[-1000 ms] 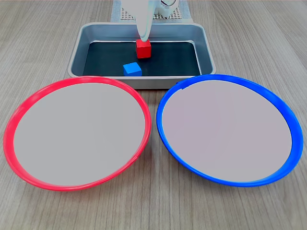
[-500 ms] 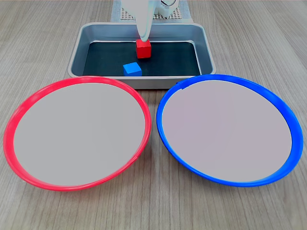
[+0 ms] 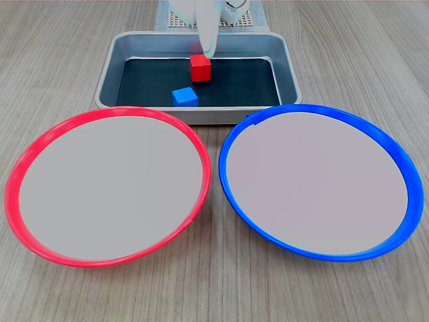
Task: Move two blocks from tray to matching dishes
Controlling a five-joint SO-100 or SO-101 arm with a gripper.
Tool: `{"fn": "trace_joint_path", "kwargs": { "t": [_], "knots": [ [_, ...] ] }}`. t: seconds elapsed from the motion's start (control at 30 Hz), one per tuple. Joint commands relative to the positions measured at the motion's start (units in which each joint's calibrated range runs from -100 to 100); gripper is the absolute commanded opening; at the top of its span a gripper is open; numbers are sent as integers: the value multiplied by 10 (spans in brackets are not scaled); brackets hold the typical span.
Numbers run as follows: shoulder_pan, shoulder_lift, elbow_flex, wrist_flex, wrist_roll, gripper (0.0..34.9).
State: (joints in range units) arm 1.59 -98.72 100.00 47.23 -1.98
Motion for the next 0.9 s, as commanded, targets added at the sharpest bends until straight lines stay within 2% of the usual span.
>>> {"fn": "trace_joint_path", "kwargs": {
  "t": [0.0, 0.07, 0.13, 0.27, 0.3, 0.37, 0.43, 0.63, 0.87],
  "knots": [
    [15, 42, -31, -14, 66, 3],
    [48, 140, -101, -22, 128, 3],
    [79, 235, -170, -16, 161, 2],
    [111, 469, -352, 43, 182, 15],
    [108, 565, -429, 75, 175, 57],
    [97, 635, -482, 94, 169, 89],
    [71, 717, -539, 103, 164, 140],
    [50, 797, -587, 108, 177, 203],
    [61, 843, -583, 91, 218, 198]
  ]
}}
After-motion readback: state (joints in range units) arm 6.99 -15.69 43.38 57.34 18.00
